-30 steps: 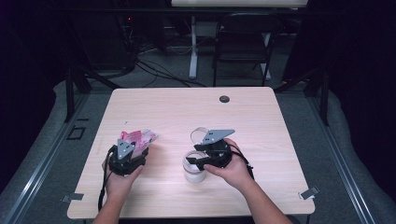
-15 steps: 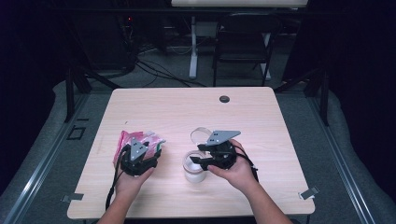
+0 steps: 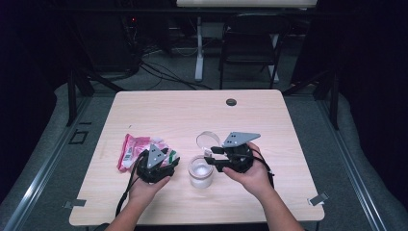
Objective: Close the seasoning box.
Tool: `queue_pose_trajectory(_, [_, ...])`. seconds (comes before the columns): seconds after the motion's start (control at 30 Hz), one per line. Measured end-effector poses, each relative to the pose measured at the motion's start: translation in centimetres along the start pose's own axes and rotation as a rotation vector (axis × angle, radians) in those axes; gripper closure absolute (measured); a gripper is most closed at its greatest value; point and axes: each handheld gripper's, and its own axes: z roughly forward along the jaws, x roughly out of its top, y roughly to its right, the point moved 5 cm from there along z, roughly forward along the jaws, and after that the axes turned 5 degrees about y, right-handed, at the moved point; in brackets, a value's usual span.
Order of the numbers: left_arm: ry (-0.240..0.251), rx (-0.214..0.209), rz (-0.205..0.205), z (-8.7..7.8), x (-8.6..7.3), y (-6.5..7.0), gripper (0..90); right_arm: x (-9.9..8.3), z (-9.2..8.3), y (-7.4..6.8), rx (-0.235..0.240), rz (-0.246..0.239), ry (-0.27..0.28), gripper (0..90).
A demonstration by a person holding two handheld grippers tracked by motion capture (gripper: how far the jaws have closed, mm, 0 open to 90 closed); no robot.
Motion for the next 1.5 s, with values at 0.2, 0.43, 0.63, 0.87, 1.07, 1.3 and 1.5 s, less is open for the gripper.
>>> queue_pose_trajectory(0.2, [0.002,-0.041,-0.013,-0.1,0.2,0.9,45.3,0.4,-1.2,0.8,-0.008,0.005,0.012,66.3])
queue_pose_trajectory(0.43, [0.013,-0.039,-0.004,-0.2,0.3,1.0,48.6,0.4,-2.2,2.0,-0.051,0.029,0.02,72.0])
queue_pose_trajectory(0.63, [0.03,-0.034,0.002,-0.6,0.5,0.9,52.9,0.1,-2.7,3.1,-0.08,0.059,0.021,74.9])
queue_pose_trajectory(0.87, [0.018,-0.037,0.018,-0.6,0.4,1.1,56.3,-0.4,-2.9,4.5,-0.123,0.098,0.021,77.7])
queue_pose_trajectory(1.07, [0.006,-0.038,0.022,-0.8,0.2,1.1,60.3,-1.1,-2.3,5.5,-0.158,0.117,0.006,83.6])
queue_pose_trajectory(1.3, [0.003,-0.064,0.042,-1.4,0.0,1.2,67.8,-1.3,-1.7,6.3,-0.18,0.137,0.013,83.6])
queue_pose_trajectory(1.5, [-0.009,-0.078,0.029,-1.6,-0.2,1.2,69.9,-1.5,-0.9,6.5,-0.176,0.143,0.003,83.2])
